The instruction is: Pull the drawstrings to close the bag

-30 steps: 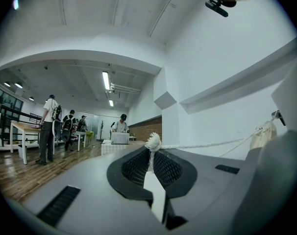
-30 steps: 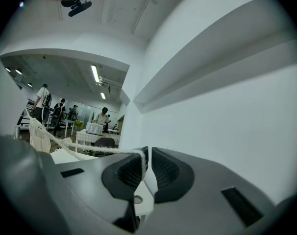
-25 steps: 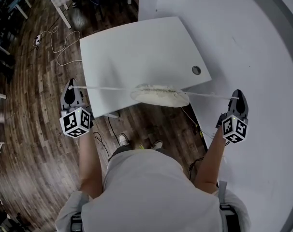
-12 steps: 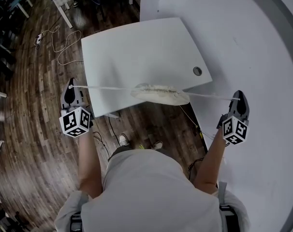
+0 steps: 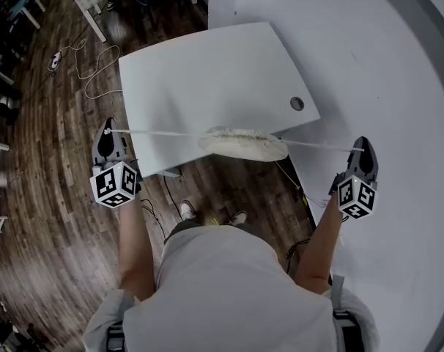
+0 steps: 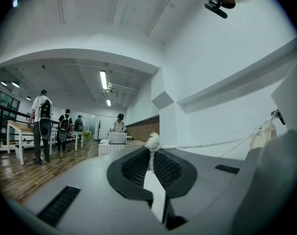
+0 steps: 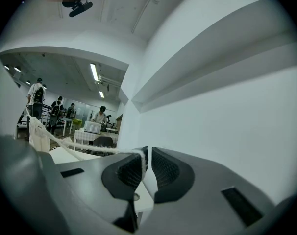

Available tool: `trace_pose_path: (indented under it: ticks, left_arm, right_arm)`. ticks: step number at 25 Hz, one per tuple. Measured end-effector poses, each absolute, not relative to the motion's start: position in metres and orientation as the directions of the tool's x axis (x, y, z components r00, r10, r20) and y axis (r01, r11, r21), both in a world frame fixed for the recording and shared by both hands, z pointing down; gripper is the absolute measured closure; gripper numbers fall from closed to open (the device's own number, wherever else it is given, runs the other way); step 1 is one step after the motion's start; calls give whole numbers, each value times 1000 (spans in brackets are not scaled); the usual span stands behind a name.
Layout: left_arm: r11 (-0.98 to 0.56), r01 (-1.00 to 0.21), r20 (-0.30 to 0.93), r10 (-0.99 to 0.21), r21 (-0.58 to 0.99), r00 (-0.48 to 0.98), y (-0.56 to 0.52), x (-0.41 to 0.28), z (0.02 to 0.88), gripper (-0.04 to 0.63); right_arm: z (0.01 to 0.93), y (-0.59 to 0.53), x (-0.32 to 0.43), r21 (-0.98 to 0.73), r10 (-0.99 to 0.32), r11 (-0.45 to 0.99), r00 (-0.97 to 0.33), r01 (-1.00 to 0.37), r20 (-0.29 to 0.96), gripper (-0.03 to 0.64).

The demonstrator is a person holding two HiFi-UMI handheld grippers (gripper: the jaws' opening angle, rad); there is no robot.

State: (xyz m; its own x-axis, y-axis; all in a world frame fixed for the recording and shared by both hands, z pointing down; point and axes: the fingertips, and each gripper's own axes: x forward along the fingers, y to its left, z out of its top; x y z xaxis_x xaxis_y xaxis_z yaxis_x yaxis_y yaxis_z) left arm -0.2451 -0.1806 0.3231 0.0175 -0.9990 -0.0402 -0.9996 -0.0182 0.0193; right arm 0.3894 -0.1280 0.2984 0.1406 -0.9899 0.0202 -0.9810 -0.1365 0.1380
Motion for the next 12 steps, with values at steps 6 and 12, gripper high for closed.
trace_pose_path:
  ticks: [6,12]
  left_arm:
    - [-32,-999,-30,-999,18,32,-182,-244,325,577]
    - [-34,-999,-16,-999,32,34,-184,-243,325,577]
  right_arm:
    - [295,-124,390,134,-989,-141,144,-981,18,577]
    - [293,-124,390,133,-989,-142,146,-981,21,577]
